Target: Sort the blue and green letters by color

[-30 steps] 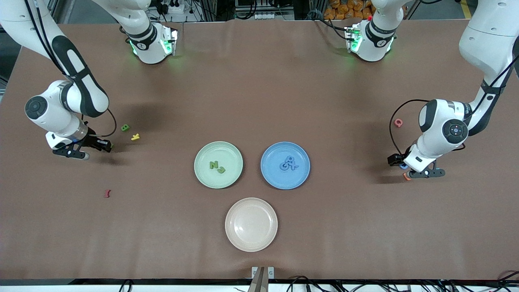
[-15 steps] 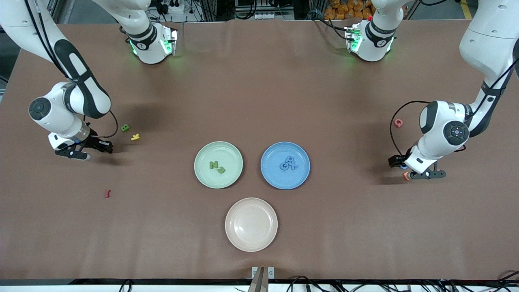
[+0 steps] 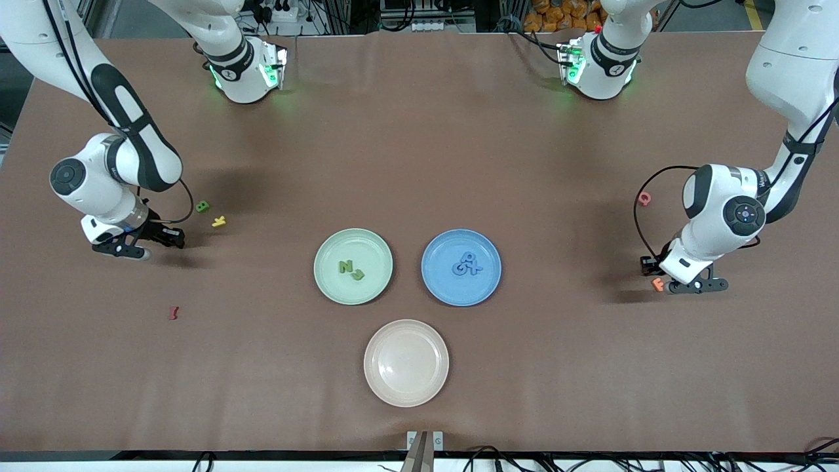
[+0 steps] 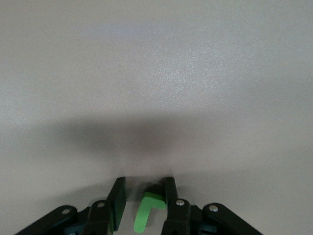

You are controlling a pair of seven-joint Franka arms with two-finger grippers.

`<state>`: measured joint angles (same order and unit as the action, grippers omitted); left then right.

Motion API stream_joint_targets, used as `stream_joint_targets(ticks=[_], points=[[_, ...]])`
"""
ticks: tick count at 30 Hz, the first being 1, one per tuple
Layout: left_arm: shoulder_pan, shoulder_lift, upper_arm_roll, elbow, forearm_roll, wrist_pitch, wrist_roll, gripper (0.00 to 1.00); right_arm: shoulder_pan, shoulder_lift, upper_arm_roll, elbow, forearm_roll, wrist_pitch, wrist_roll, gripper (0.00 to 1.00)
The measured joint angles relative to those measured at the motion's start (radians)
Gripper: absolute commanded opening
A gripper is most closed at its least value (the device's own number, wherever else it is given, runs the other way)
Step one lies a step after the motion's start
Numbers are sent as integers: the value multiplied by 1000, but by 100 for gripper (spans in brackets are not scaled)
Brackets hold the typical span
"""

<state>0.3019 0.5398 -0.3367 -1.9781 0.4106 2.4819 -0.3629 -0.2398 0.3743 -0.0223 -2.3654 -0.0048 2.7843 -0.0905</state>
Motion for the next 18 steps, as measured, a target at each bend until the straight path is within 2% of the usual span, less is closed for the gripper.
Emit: stream_joint_targets(ticks=[8,18], points=[[-144,-2,-16,55,-13,-85,-233,2,0,-9,-1,-15,0,2,0,41],[-379,-1,-23,181,-193,-222,-470,2,0,-13,-2,-24,0,6,1,41]])
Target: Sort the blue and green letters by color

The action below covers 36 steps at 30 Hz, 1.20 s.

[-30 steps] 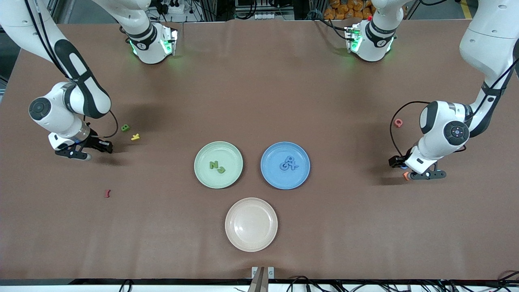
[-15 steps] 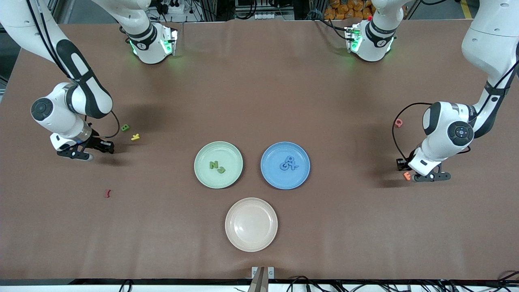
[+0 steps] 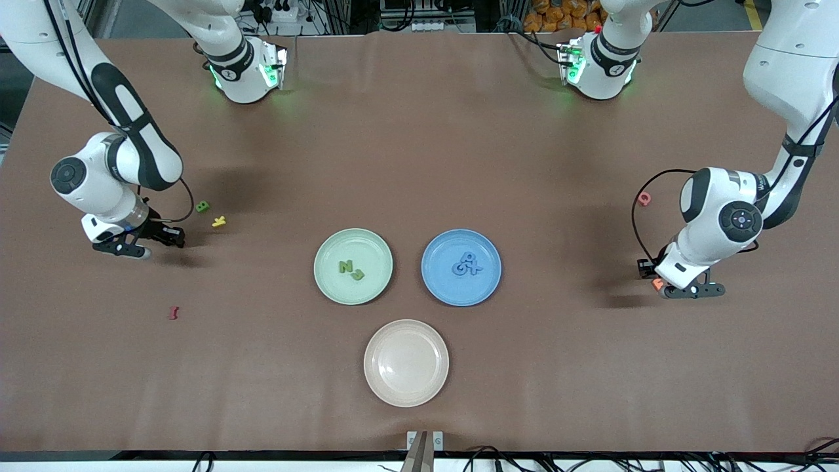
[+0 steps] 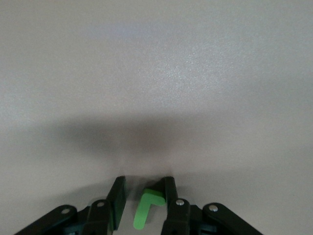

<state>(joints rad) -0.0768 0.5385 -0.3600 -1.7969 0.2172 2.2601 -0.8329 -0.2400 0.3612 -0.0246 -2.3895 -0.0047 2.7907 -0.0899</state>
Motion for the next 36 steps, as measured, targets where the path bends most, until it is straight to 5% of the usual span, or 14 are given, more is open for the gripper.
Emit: stream_joint_targets(ticks=[17,22,25,27,32,33,36], points=[[-199,109,3,111,-39,-22,-291,2,0,-6,-1,-12,0,9,0,41],[-223,148,11,155,-39,-22,-325,2,-1,-6,-1,-13,0,9,0,19],[-242,169,23,184,-39,-22,-338,5,-1,-9,0,-14,0,9,0,13],[-255,180,34,196,-39,-22,-342,20,-1,-11,-1,-16,0,9,0,13],[-273,189,49,208,-39,-22,-344,91,-1,-12,-1,-18,0,9,0,7],[-273,190,50,209,-39,-22,-344,99,-1,-12,-1,-18,0,9,0,7],[-273,190,52,211,-39,-22,-344,100,-1,-12,-1,-18,0,9,0,7]])
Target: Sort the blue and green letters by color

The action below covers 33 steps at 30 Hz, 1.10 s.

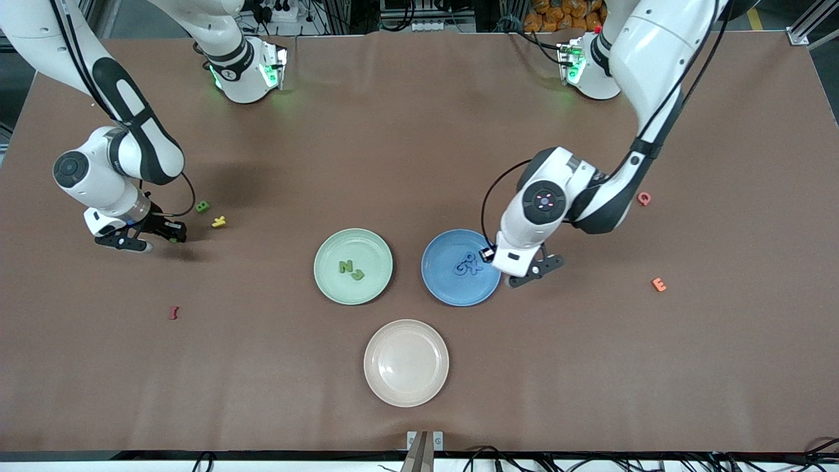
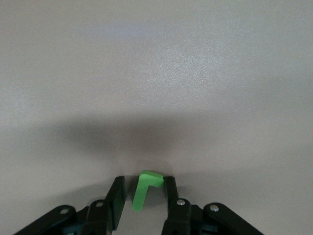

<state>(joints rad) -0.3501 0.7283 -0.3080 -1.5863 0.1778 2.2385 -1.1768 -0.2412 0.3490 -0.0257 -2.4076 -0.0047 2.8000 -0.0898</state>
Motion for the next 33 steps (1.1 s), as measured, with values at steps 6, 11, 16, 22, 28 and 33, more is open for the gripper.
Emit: stream_joint_targets(ticks=[6,11,16,22,28,33], points=[[0,0,2,4,0,0,0,100,0,0,0,0,0,0,0,7],[0,0,5,8,10,0,1,100,0,0,0,0,0,0,0,7],[1,0,9,11,44,0,1,100,0,0,0,0,0,0,0,7],[3,0,12,13,92,-10,62,100,0,0,0,0,0,0,0,3],[16,-3,14,16,113,-60,242,100,0,0,0,0,0,0,9,1],[68,-22,15,23,113,-105,413,100,4,-2,1,0,0,-2,34,1]])
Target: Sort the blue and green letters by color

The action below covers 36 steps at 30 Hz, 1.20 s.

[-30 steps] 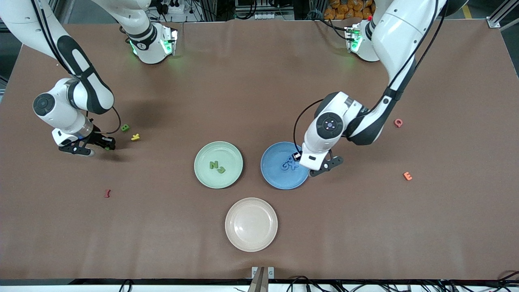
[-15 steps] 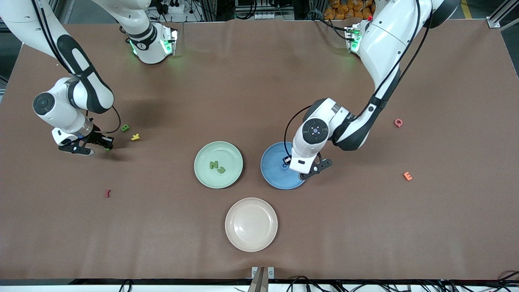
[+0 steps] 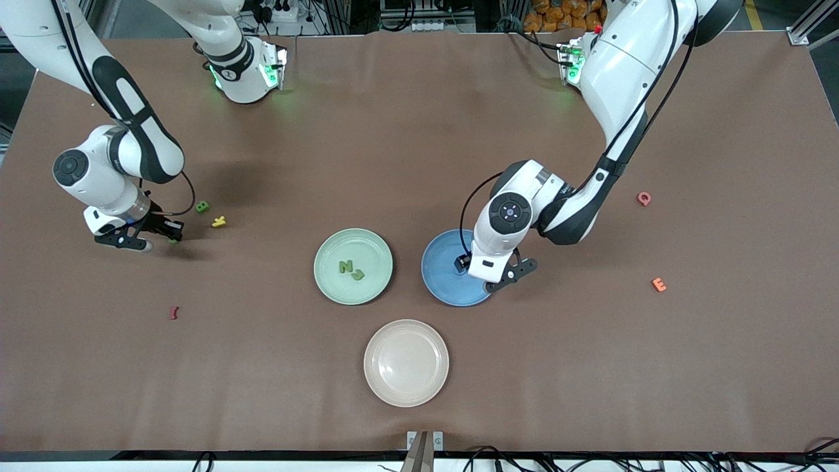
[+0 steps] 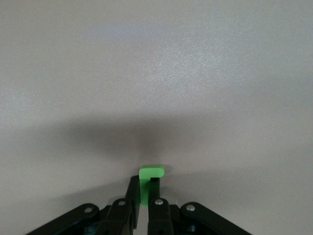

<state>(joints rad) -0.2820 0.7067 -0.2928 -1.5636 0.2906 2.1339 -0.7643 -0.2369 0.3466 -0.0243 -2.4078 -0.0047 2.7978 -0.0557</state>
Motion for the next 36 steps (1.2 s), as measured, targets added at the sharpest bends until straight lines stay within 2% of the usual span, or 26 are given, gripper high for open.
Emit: stream_joint_targets(ticks=[11,21,28,36], points=[[170,-94,-17,-41,-8,-47,295,100,16,-9,1,0,0,-12,32,1],[477,-204,-144,-136,-17,-53,574,100,64,-60,10,0,8,-85,139,1],[614,-256,-192,-173,-20,-58,685,100,136,-95,81,0,89,-109,287,1],[631,-323,-226,-225,-60,-65,673,100,220,-107,174,16,121,-107,550,1]])
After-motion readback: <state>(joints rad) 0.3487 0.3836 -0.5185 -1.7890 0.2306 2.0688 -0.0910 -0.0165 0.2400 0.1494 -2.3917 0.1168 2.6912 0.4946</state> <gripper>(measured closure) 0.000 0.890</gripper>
